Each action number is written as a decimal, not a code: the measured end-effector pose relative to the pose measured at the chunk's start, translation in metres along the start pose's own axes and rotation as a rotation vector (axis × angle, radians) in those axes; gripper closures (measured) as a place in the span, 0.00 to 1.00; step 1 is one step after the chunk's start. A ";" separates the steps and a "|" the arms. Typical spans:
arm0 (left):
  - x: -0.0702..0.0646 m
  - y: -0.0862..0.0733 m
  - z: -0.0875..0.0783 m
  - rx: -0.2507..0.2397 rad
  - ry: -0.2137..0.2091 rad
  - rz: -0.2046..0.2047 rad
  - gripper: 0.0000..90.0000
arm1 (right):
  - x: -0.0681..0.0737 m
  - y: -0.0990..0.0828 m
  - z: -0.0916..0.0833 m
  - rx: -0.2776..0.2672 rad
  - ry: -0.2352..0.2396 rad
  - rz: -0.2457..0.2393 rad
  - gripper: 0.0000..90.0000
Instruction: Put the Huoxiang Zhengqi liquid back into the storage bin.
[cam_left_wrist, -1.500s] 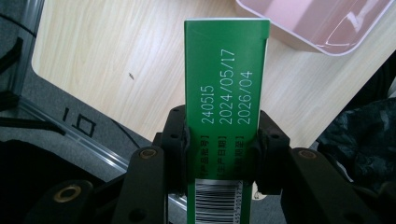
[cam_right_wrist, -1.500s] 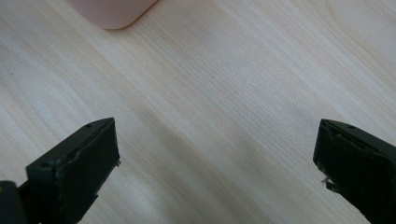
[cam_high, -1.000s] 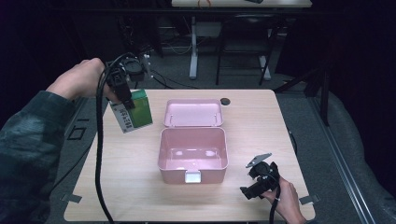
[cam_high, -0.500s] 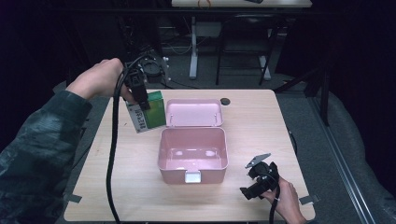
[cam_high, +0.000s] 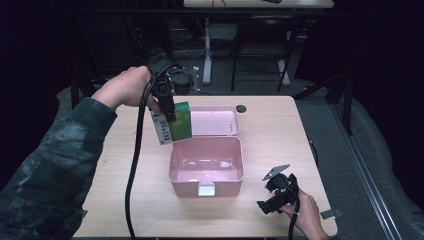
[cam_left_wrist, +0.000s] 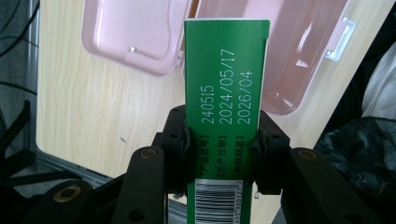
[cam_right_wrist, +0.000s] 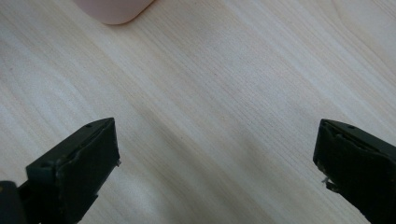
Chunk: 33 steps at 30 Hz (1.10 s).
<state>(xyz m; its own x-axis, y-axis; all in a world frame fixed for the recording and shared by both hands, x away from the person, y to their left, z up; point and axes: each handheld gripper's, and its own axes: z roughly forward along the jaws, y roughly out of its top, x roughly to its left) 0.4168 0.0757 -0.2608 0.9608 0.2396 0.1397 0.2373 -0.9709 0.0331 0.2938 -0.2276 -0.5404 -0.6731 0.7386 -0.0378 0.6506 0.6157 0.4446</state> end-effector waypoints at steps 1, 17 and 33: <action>0.000 0.002 0.000 0.000 -0.002 0.004 0.71 | 0.000 0.000 0.000 0.000 0.000 0.001 0.00; -0.010 0.028 0.018 -0.017 -0.039 0.053 0.71 | 0.000 0.000 0.000 0.006 0.002 -0.002 0.00; -0.021 0.042 0.036 -0.017 -0.071 0.097 0.71 | 0.000 0.000 0.000 0.010 -0.008 -0.015 0.00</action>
<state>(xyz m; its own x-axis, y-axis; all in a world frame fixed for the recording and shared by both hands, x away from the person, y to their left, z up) 0.4121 0.0304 -0.2981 0.9869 0.1438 0.0730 0.1412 -0.9892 0.0402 0.2937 -0.2277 -0.5408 -0.6798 0.7316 -0.0510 0.6443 0.6291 0.4349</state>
